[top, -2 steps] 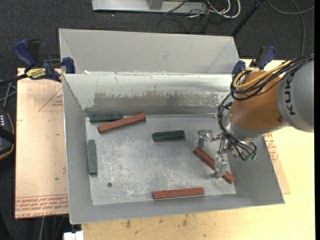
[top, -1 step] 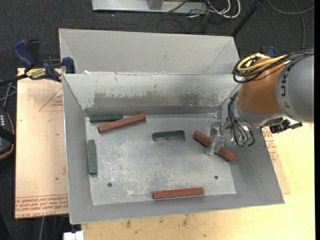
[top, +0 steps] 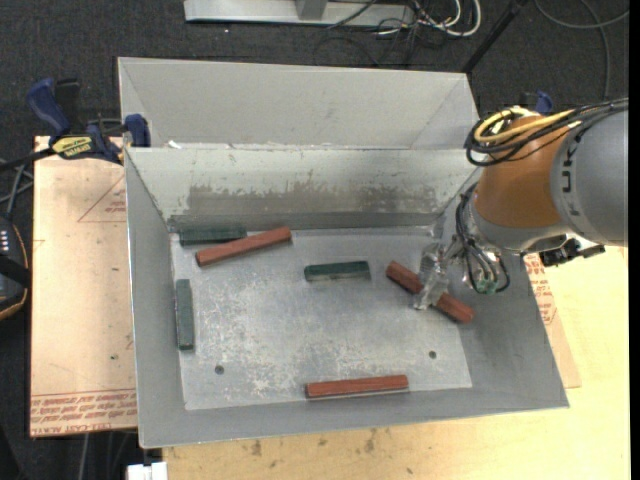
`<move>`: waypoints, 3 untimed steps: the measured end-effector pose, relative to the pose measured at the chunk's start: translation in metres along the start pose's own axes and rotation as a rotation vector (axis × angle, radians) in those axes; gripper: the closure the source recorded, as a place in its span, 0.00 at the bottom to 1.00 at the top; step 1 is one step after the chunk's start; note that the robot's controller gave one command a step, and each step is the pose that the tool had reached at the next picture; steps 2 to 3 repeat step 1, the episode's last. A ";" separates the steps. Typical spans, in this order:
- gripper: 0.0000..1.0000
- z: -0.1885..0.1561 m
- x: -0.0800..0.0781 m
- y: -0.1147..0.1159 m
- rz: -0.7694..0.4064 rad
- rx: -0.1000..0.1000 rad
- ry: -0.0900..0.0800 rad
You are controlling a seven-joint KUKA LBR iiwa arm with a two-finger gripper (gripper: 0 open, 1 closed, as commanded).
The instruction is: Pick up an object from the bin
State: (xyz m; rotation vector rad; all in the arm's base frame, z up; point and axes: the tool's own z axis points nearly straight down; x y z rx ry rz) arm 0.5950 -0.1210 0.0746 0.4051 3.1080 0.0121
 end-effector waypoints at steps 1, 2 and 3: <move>1.00 -0.129 0.020 -0.009 0.023 0.008 0.003; 1.00 -0.129 0.020 -0.009 0.023 0.008 0.003; 1.00 -0.129 0.020 -0.009 0.023 0.008 0.003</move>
Offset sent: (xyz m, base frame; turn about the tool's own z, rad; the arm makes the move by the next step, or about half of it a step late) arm 0.0000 0.0000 0.0000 0.0000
